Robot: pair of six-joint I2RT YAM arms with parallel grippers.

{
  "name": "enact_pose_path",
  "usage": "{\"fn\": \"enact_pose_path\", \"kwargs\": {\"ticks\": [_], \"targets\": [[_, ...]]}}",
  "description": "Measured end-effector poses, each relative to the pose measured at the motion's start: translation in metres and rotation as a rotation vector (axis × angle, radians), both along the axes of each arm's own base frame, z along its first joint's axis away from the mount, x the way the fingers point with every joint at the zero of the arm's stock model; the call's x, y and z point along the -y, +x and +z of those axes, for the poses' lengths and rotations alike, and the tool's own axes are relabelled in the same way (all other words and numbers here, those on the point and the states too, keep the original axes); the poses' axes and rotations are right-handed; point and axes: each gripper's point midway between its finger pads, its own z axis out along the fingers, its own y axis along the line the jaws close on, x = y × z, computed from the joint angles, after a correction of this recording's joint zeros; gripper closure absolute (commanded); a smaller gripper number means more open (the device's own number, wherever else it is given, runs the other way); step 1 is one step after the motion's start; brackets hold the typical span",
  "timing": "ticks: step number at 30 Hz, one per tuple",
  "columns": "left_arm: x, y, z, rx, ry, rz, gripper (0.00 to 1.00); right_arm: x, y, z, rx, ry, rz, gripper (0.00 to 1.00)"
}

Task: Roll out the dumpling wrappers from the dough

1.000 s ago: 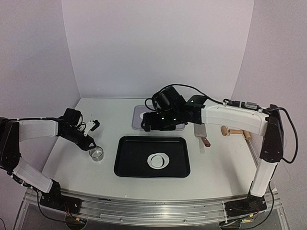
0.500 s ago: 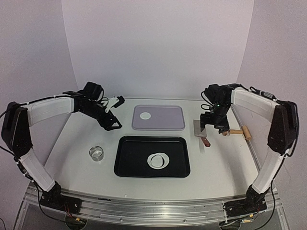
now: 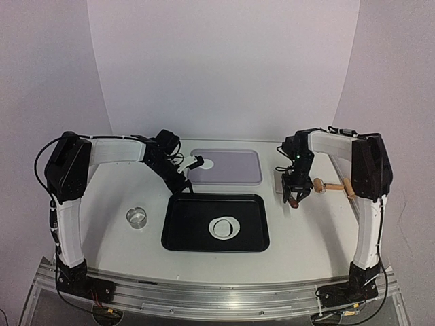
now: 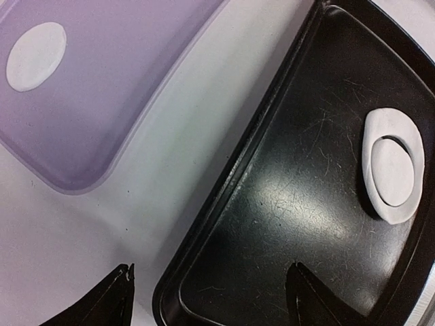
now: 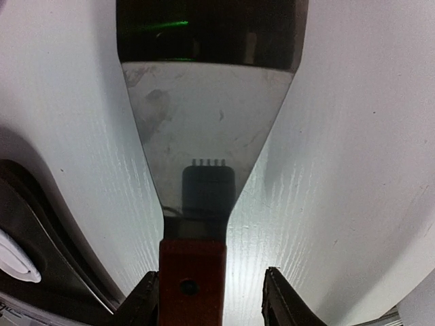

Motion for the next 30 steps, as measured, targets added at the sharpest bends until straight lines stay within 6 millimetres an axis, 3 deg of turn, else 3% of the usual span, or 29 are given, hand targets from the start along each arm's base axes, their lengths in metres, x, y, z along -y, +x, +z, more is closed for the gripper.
{"fn": "enact_pose_path", "kwargs": {"ticks": [2,9,18,21,26,30], "targets": [[0.003,0.003,0.0,0.006,0.0,-0.002,0.24,-0.002,-0.001,-0.005,-0.016,0.005,0.008,0.61],[0.008,0.009,-0.005,0.013,0.002,-0.015,0.25,0.0,-0.007,-0.011,-0.058,-0.006,0.021,1.0],[0.009,0.01,-0.007,0.027,0.008,-0.042,0.27,0.019,-0.011,0.007,-0.051,-0.098,0.055,1.0],[0.013,0.013,-0.006,0.046,0.004,-0.058,0.27,0.029,-0.01,0.035,0.021,-0.132,0.095,1.0],[0.024,0.02,-0.008,0.092,-0.006,-0.099,0.28,0.05,-0.016,0.117,0.265,-0.209,0.225,1.0],[0.032,0.019,-0.015,0.112,0.003,-0.148,0.37,0.054,-0.036,0.17,0.452,-0.369,0.529,1.0]]}}
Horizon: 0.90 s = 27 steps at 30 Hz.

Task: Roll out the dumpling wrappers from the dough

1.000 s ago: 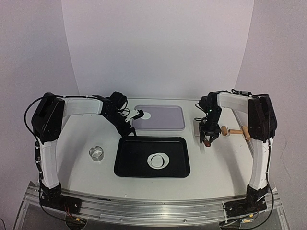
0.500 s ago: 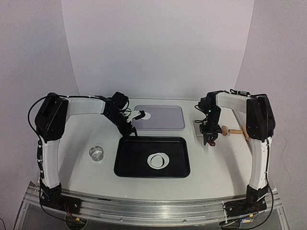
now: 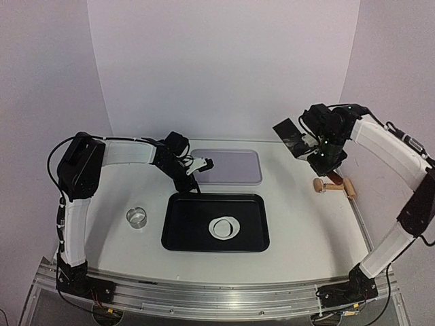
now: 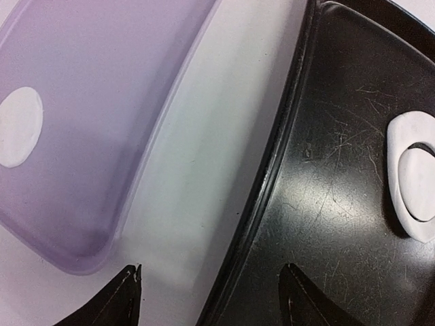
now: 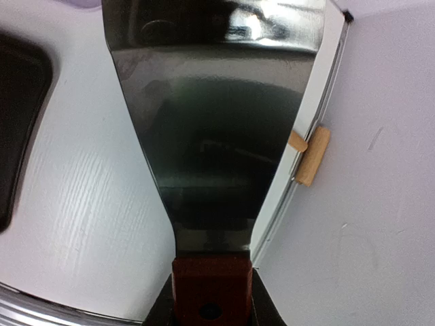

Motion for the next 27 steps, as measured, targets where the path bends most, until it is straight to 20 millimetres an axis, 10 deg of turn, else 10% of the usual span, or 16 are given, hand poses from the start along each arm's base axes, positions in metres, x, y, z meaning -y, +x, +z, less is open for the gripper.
{"fn": "enact_pose_path", "kwargs": {"ticks": [13,27], "targets": [[0.028,0.002,-0.034,0.036,0.038,-0.124,0.63,-0.044,-0.034,-0.031,-0.06,-0.42,0.68,1.0],[0.06,-0.011,-0.035,0.044,0.014,-0.205,1.0,-0.043,-0.069,-0.058,-0.098,-0.505,0.857,1.0]]}}
